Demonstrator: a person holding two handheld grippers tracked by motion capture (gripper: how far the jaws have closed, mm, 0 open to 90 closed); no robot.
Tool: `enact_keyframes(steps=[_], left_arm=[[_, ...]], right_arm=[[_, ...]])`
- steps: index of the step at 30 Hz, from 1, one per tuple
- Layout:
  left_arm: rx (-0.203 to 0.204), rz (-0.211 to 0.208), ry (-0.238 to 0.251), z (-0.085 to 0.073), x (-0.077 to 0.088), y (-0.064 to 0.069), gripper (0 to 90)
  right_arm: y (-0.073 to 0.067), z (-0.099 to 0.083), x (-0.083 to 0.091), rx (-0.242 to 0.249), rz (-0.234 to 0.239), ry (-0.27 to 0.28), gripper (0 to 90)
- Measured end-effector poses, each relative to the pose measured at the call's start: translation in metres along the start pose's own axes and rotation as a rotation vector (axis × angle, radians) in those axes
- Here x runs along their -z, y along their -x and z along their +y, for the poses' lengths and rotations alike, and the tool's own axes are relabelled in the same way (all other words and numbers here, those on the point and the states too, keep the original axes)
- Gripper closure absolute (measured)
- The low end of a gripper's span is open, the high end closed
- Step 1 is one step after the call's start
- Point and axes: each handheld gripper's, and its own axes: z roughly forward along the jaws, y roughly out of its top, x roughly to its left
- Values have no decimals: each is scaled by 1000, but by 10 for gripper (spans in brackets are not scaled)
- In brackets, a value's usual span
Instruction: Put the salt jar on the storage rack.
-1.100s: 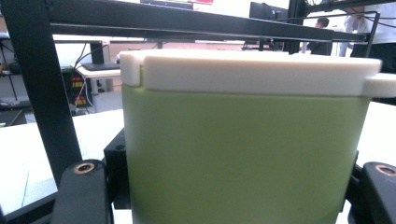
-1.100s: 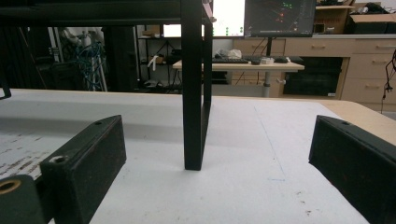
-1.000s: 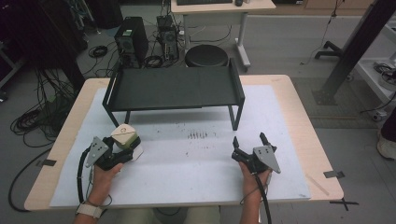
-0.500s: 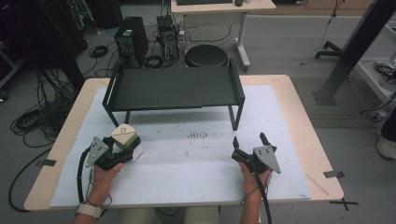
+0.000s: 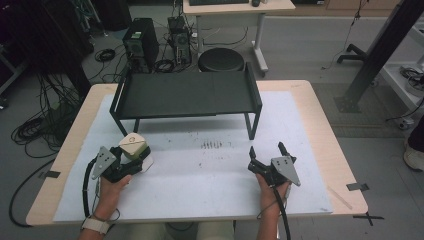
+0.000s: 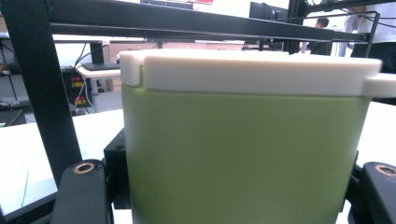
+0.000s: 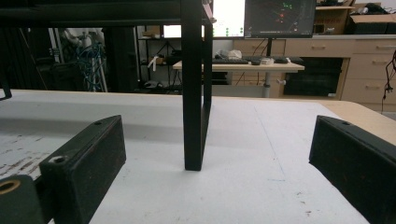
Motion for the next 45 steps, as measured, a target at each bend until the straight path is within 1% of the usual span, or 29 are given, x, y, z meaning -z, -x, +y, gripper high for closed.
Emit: enact_keyframes(steps=[45], left_arm=[[-1,2,0,0,0,0,291]], right_arm=[[0,0,0,0,0,4,35]])
